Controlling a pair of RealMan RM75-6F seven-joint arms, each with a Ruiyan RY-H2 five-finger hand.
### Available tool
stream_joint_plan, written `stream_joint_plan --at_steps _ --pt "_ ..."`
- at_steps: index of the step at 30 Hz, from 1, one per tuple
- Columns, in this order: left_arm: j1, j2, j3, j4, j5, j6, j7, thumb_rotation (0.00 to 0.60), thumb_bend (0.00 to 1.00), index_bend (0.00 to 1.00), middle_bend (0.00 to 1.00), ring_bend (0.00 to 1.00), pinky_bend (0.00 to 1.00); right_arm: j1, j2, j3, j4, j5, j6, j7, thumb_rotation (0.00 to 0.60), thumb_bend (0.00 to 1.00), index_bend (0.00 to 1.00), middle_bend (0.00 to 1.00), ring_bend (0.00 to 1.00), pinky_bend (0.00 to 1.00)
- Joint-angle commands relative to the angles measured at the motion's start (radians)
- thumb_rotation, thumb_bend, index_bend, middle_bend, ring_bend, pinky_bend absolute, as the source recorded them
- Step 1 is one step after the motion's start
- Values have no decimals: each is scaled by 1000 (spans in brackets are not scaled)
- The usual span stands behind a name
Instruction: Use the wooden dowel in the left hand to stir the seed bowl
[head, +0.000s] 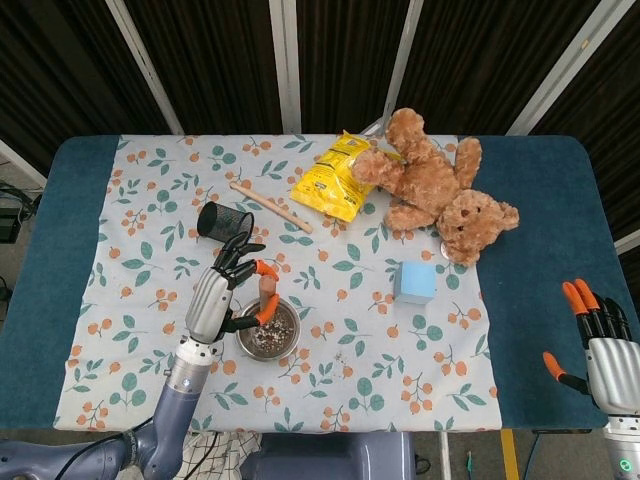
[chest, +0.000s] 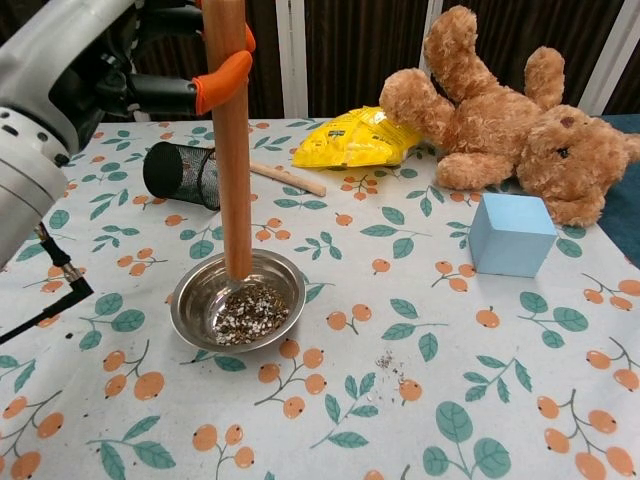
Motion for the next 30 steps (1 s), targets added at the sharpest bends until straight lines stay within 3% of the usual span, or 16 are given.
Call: stream_joint_plan --at_steps 1,30 --pt "-6 -21 19 47 25 4 -48 600 1000 589 682 226 99 1 0 0 0 1 -1 0 600 299 0 0 0 0" --pt "-5 -106 78 322 69 36 -292 600 1000 589 682 226 99 4 -3 5 -6 18 -16 -3 600 299 0 0 0 0"
